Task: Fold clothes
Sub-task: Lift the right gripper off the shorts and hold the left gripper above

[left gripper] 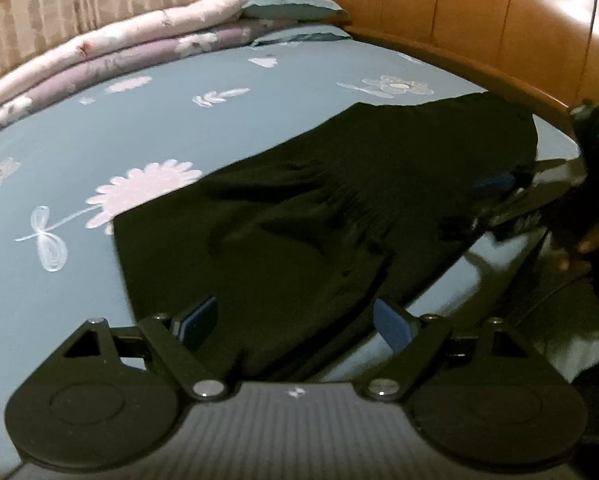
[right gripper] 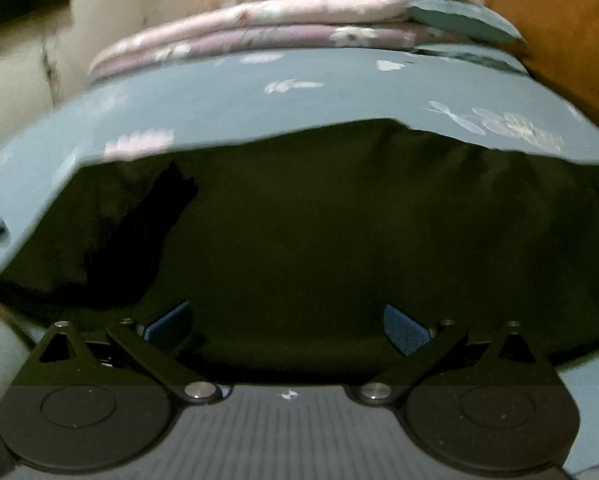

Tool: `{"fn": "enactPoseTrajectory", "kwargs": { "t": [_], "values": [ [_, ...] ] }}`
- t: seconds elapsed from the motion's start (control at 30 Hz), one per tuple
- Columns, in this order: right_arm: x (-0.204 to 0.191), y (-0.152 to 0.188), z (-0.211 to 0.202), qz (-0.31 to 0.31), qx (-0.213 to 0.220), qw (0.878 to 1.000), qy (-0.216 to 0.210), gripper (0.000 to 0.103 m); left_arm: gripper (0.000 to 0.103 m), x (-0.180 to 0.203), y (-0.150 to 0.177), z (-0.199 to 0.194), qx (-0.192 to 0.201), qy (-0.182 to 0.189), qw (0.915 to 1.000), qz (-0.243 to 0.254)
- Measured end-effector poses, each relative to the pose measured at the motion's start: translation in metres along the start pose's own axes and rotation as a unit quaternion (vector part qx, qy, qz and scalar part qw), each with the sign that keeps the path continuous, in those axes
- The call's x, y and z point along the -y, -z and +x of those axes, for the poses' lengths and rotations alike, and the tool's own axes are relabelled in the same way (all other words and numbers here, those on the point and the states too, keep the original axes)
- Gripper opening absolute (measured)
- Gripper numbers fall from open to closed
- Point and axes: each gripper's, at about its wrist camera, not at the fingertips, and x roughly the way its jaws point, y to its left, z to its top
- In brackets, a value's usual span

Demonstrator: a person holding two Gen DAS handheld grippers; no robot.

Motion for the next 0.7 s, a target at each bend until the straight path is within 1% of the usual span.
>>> {"fn": "enactPoseTrajectory", "kwargs": {
  "t": [0.03,0.1,0.17,0.2,0.27,0.33,0.43,0.6,0.7],
  "values": [
    [0.008,-0.003,-0.004,0.021,0.006,1.000,-0.004,0.103,0.085,0.000,-0.001,0.006,-0.004,0.004,1.0000,-0.006],
    [0.025,-0.006,-0.007,0.049,0.014,0.999,0.008,0.103,0.085,-0.001,0.001,0.016,-0.016,0.010,0.9996,-0.021],
    [0.044,-0.004,-0.007,0.077,0.010,0.997,0.022,0.103,0.085,-0.005,0.005,0.027,-0.031,0.014,0.9986,-0.040],
    [0.054,-0.001,-0.007,0.090,0.007,0.996,0.022,0.103,0.085,-0.006,0.007,0.029,-0.036,0.013,0.9981,-0.049],
    [0.064,0.003,-0.012,0.099,0.018,0.995,-0.003,0.103,0.087,-0.010,0.012,0.034,-0.045,0.012,0.9967,-0.066],
    [0.072,0.002,-0.019,0.113,0.021,0.993,-0.009,0.103,0.088,-0.011,0.009,0.032,-0.045,0.013,0.9961,-0.075],
    [0.092,-0.009,-0.033,0.137,0.056,0.989,-0.018,0.103,0.088,-0.011,0.002,0.029,-0.040,0.005,0.9956,-0.084],
    [0.138,-0.045,-0.033,0.133,0.094,0.986,0.040,0.103,0.088,-0.002,-0.017,0.028,-0.021,-0.003,0.9964,-0.082],
    [0.169,-0.058,-0.019,0.150,0.093,0.983,0.042,0.103,0.088,0.005,-0.026,0.030,-0.018,-0.009,0.9967,-0.079]
  ]
}}
